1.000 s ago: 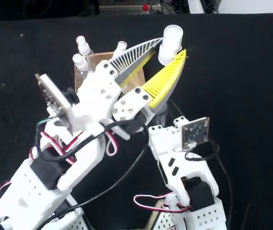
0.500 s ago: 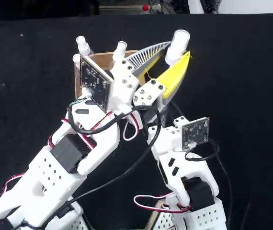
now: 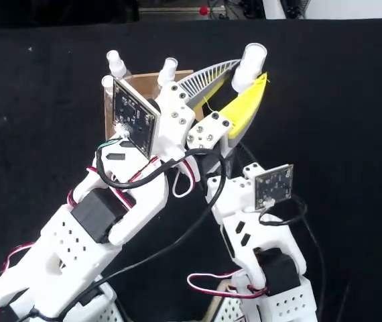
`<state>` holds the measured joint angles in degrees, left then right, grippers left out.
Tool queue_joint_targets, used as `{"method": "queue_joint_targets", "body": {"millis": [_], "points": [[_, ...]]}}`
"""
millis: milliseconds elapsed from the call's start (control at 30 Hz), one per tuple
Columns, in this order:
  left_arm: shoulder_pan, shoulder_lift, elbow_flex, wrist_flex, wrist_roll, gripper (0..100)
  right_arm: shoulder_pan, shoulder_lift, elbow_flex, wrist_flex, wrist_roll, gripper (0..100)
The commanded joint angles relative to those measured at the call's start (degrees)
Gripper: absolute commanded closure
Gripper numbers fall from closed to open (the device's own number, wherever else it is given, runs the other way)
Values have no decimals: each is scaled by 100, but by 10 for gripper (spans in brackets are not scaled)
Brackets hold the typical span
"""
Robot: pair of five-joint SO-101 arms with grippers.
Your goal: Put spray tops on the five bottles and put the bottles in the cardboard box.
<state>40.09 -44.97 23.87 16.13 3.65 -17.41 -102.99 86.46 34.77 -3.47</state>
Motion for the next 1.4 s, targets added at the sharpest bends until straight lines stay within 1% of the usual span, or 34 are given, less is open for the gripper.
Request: {"method": "queue_joint_targets", "body": {"millis": [0,67,200,267,400,567,767,833,933,967,1033,1100,1167,1367], "points": [[-57,-9,-75,-149,53,970,-70,-523,-13,-211,53,987],[-57,0,-57,-422,53,970,-70,-523,-13,-211,53,987],[-57,185,277,-1257,53,970,-70,-523,-13,-202,53,987],[-57,229,444,-1371,53,970,-70,-523,-13,-185,53,987],[-57,123,629,-1371,53,970,-62,-523,-13,-185,53,987],[-338,-185,831,-1363,53,970,-62,-523,-13,-193,53,987],[-435,-422,901,-1363,70,970,-62,-523,-13,-202,53,987],[-435,-457,901,-1363,308,970,-62,-523,-13,-202,53,987],[-435,-484,760,-1363,870,970,-62,-523,-13,-202,53,987],[-435,-484,673,-1327,1037,970,-62,-523,-13,-202,53,987],[-435,-448,462,-1011,1248,970,-62,-523,-13,-202,53,987],[-444,-422,277,-580,1301,968,-62,-523,-13,-193,53,987],[-497,-413,233,-334,1292,968,-62,-523,-13,-193,53,987],[-673,-431,233,-281,1319,970,-62,-523,-13,-202,53,987]]}}
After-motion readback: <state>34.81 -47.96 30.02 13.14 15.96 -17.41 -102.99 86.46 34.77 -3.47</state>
